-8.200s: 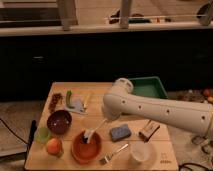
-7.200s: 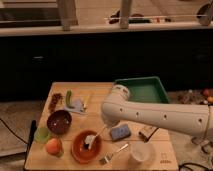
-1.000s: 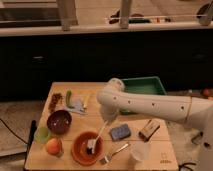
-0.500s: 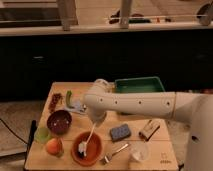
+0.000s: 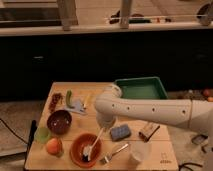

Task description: Wipe red bowl with brush

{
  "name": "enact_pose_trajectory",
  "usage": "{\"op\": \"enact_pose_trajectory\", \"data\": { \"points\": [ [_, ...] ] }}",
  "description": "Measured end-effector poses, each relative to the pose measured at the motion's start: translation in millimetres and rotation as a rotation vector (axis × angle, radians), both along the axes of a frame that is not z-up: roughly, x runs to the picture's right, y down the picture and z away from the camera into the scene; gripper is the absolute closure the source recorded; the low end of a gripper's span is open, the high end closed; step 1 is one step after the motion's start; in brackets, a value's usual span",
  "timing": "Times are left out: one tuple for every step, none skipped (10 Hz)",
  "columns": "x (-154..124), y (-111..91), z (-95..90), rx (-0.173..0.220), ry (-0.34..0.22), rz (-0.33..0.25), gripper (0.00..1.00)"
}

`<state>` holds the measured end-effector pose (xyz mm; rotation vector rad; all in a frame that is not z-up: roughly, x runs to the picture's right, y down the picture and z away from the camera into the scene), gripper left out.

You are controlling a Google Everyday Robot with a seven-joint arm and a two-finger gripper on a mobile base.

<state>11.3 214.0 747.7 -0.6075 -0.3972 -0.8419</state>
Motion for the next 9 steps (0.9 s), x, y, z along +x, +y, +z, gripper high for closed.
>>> {"op": "enact_pose_trajectory", "data": {
  "points": [
    [5.3,0.4,-0.5,-0.001,0.012,0.013,1.00],
    [10.7,-0.4,-0.3,0.002,0.022,0.023,1.00],
    [20.1,-4.9,0.7,0.010,0.039,0.037,1.00],
    [20.6,-10.5,2.7,0.018,0.045,0.045,1.00],
    [16.5,-17.6,5.0,0.029,0.047,0.049,1.00],
    [10.1,-25.4,7.0,0.039,0.046,0.055,1.00],
    [2.9,-30.6,8.3,0.047,0.040,0.054,1.00],
    [-6.7,-35.3,8.6,0.055,0.029,0.050,1.00],
    [-15.2,-37.3,8.8,0.060,0.017,0.042,1.00]
  ]
}}
